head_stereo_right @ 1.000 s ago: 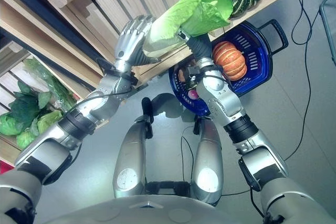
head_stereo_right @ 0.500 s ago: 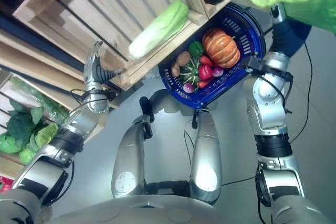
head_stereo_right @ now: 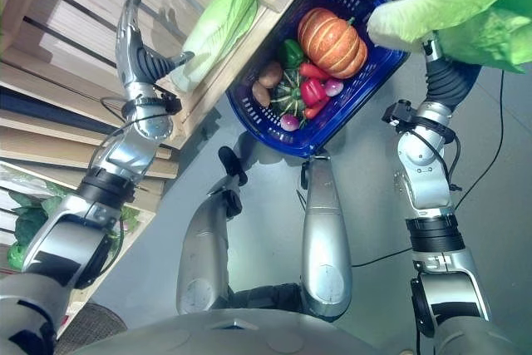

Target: Pick up fruits and vegetables into the basket

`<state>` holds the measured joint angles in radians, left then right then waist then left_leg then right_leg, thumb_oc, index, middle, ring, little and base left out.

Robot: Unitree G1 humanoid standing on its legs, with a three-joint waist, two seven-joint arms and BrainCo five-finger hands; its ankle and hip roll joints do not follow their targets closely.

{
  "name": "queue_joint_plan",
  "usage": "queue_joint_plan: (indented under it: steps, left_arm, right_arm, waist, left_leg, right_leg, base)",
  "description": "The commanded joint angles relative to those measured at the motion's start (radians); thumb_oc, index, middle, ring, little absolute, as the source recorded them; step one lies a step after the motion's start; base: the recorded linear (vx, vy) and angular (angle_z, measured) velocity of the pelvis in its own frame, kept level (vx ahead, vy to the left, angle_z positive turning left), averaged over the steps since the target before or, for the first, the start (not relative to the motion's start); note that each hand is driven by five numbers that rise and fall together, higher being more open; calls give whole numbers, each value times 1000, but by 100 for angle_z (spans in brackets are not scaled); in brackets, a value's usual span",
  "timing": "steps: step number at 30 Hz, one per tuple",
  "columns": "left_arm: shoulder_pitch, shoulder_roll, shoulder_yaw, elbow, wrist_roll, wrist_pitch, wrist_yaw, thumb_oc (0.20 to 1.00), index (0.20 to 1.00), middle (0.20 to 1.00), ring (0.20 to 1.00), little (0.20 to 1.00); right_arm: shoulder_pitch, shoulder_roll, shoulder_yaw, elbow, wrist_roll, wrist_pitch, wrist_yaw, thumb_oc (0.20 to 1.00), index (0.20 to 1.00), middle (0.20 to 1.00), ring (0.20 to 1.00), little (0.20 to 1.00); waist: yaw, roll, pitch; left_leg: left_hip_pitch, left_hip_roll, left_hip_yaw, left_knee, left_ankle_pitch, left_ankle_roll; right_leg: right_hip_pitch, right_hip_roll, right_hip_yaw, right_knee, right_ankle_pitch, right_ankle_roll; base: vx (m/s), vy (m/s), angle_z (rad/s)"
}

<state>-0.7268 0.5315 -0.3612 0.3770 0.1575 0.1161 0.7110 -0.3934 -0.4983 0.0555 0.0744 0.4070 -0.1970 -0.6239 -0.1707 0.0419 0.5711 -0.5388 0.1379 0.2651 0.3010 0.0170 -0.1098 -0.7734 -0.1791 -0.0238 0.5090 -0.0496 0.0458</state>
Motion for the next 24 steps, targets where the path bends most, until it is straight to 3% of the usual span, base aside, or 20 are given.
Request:
queue_joint_plan:
  steps: [1,6,10,11,13,15,21,24]
  left_arm:
    - [-59,24,-17,1,31,29,18,1000,1000,1000,1000,1000]
    - [-160,15,-62,78,-26,92,-14,1000,1000,1000,1000,1000]
    - [-260,-12,-109,215,-135,126,-57,1000,1000,1000,1000,1000]
    - [-285,-26,-121,272,-152,122,-67,1000,1000,1000,1000,1000]
    - [-323,-34,-124,327,-160,119,-80,1000,1000,1000,1000,1000]
    - [-337,-39,-142,357,-173,122,-94,1000,1000,1000,1000,1000]
    - [-414,-70,-177,480,-262,140,-151,1000,1000,1000,1000,1000]
    - [-454,-83,-199,551,-316,135,-183,1000,1000,1000,1000,1000]
  right_arm:
    - [-59,-54,15,11,42,-7,66,200,200,200,200,200]
    - [-155,-79,63,121,106,42,152,200,200,200,200,200]
    - [-280,-88,129,239,163,118,236,200,200,200,200,200]
    - [-325,-82,156,298,201,149,266,200,200,200,200,200]
    - [-386,-82,186,378,223,155,290,200,200,200,200,200]
    - [-414,-78,205,430,244,170,306,200,200,200,200,200]
    - [-579,-65,297,693,274,284,344,200,200,200,200,200]
    - [-665,-43,325,912,253,336,401,200,200,200,200,200]
  waist:
    - [-38,60,-51]
    - [-37,81,-51]
    - [-33,96,-51]
    - [-32,101,-51]
    - [-27,108,-51]
    - [-25,113,-51]
    - [-6,130,-51]
    - [12,138,-51]
  left_leg:
    - [-69,-22,22,71,-25,9]
    - [-93,-22,24,75,-17,3]
    - [-123,-25,23,81,-7,-3]
    - [-117,-30,9,95,-32,-16]
    - [-149,-28,21,90,-4,-8]
    - [-143,-32,8,108,-34,-19]
    - [-192,-37,-1,133,-35,-20]
    - [-223,-38,-10,146,-37,-15]
  right_leg:
    - [1,44,-23,3,-24,19]
    - [-34,40,-19,26,-32,12]
    - [-69,37,-16,37,-30,9]
    - [-64,37,-8,55,-60,15]
    - [-99,37,-11,50,-31,5]
    - [-93,36,-5,74,-66,12]
    - [-140,32,-4,92,-66,8]
    - [-164,31,-6,95,-67,8]
  base:
    - [21,17,-9]
    - [16,6,-6]
    - [25,-14,4]
    - [83,6,5]
    - [17,2,7]
    - [50,7,5]
    - [1,3,4]
    - [-5,-10,1]
